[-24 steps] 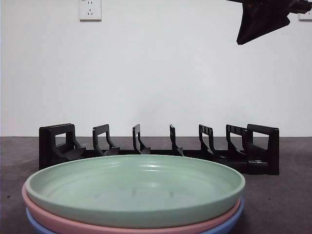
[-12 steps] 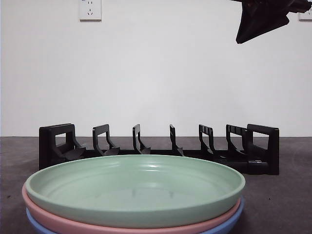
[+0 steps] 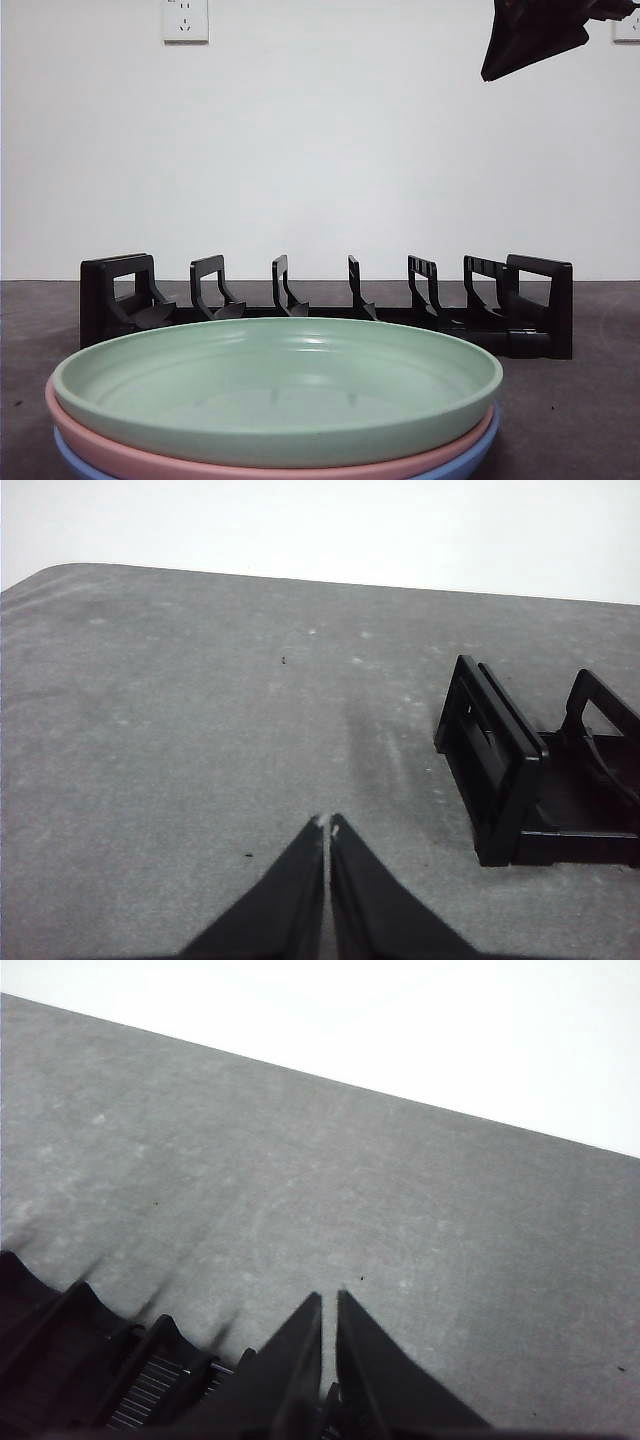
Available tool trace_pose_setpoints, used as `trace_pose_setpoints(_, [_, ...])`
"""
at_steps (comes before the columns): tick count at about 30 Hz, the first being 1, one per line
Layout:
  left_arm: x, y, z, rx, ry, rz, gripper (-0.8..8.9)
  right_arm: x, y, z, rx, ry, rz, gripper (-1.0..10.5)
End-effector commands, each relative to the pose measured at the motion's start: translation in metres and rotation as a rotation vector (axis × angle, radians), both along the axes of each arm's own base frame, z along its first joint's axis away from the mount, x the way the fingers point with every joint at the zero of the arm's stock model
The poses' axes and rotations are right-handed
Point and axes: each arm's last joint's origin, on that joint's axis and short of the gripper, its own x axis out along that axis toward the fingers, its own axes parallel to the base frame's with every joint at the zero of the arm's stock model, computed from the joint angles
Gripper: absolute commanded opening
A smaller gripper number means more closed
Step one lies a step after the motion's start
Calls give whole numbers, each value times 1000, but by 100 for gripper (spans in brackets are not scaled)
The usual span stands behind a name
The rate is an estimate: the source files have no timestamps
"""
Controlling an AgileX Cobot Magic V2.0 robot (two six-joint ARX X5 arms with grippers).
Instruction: Place the plate
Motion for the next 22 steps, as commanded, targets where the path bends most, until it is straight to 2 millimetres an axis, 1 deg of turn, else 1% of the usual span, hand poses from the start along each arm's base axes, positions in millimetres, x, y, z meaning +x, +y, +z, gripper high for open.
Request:
trace_pose_setpoints(1, [1,0,-7,-8,24,2,8,-8,-7,13,-22,-58,-40,22])
trace_pose_setpoints(3, [1,0,-7,-8,24,2,8,-25,-17,9,-40,-70,-100,22])
trace_pose_setpoints(5, [1,0,-7,-8,24,2,8,-50,-32,-7,-46,-103,-174,22])
trace_pose_setpoints(9, [1,0,-7,-8,24,2,8,-106,-64,-56,16,-215,-280,22])
trace_pose_setpoints(12, [1,0,-7,-8,24,2,8,-141,-80,-92,35,-297,-353,22])
trace_pose_setpoints(13, [1,0,-7,-8,24,2,8,-150,-84,-102,38,-318,-375,22])
trace_pose_setpoints(15, [1,0,-7,-8,24,2,8,-161,-89,-121,37,-336,-411,22])
trace_pose_setpoints(17, [1,0,-7,-8,24,2,8,-168,-92,-137,31,-325,-440,22])
trace_pose_setpoints(19, [1,0,-7,-7,24,2,8,-170,-94,-152,37,-310,-453,22])
trace_pose_setpoints(22, [1,0,-7,-8,24,2,8,-167,-95,-166,50,-281,-445,22])
